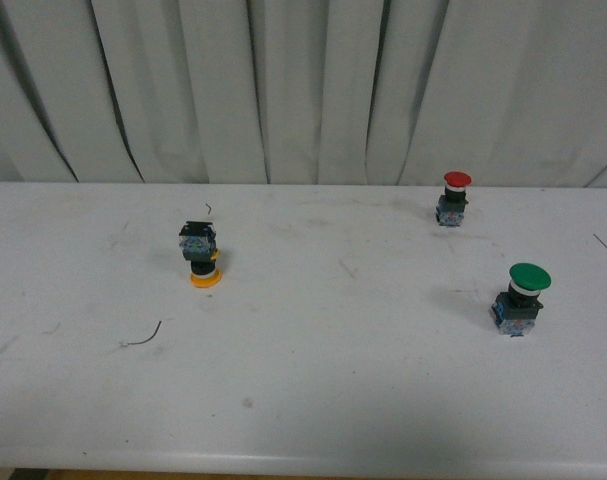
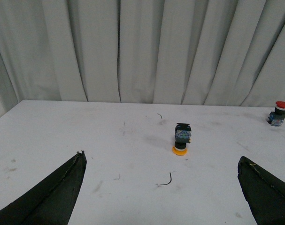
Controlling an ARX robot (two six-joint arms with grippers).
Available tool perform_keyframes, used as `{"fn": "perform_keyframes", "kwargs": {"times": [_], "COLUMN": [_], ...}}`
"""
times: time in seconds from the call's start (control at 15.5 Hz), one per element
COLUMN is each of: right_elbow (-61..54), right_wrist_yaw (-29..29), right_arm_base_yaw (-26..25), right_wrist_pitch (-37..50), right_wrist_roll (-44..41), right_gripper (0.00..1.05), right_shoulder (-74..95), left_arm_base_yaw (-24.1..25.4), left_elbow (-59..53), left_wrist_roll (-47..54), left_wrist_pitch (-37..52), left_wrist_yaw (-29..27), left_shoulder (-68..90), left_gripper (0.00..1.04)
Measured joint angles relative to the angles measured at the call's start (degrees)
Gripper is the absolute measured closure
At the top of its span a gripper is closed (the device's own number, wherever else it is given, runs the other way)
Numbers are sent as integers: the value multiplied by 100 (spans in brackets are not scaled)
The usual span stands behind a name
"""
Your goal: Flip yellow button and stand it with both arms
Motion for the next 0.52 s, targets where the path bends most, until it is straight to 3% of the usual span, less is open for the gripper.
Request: {"fn": "perform_keyframes", "kwargs": {"times": [0.32, 0.39, 0.45, 0.52], "right_elbow": [0, 0, 0, 0], "right_wrist_yaw": [0, -4, -2, 0], "right_arm_base_yaw": [0, 0, 0, 0], "right_wrist_pitch": [0, 0, 7, -2], "right_wrist_roll": [0, 0, 0, 0], "right_gripper": [6, 6, 6, 6], "right_shoulder": [0, 0, 0, 0], "left_arm_base_yaw": [0, -118, -48, 20], "left_elbow": [0, 461, 861, 1019], "left_wrist_roll": [0, -857, -1563, -1521], "left_wrist_pitch": [0, -1141, -142, 492], "left_wrist_yaw": [0, -304, 28, 166], "left_shoulder": [0, 634, 1497, 2240], "left_gripper": [7, 7, 7, 7]}}
